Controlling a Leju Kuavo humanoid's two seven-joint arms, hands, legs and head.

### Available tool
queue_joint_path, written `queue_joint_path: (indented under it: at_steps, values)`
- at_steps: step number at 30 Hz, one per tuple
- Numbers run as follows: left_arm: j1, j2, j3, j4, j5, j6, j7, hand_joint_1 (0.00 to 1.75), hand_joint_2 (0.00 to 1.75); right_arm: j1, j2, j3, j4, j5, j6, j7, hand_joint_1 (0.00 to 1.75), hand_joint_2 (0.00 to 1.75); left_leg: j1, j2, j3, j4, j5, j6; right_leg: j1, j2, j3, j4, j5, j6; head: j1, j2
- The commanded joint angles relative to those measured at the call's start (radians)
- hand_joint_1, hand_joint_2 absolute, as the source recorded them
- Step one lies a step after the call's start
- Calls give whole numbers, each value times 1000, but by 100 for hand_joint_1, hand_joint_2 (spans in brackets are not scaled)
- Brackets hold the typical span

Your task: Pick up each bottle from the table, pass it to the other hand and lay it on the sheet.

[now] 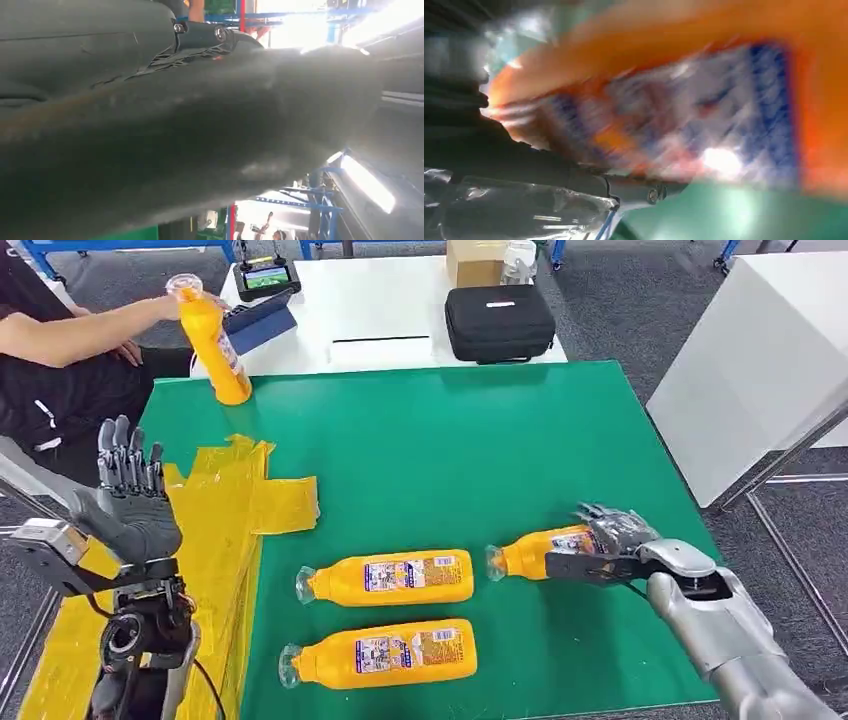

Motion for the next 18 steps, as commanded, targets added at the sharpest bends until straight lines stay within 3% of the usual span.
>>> queue_joint_path:
  at_steps: [1, 9, 18]
  values:
    - [-118, 8, -67, 140, 8, -6, 7, 0, 0, 9, 46, 134, 273, -40, 11, -22, 175, 175, 1, -4, 10, -3, -1, -1, 1, -5, 12, -4, -2, -1, 0, 0]
    - [-122, 15, -69, 142, 10, -5, 9, 0, 0, 43, 33, 137, 251, -44, 39, -3, 175, 175, 2, -3, 18, -2, -2, 0, 3, -4, 19, -5, -2, -1, 0, 0]
    - [-103, 26, -61, 135, 42, -23, 22, 0, 0, 76, -84, 56, 61, -83, 79, 79, 175, 175, 0, -8, 22, -2, -2, 1, 2, -9, 23, -5, -3, 0, 1, 0]
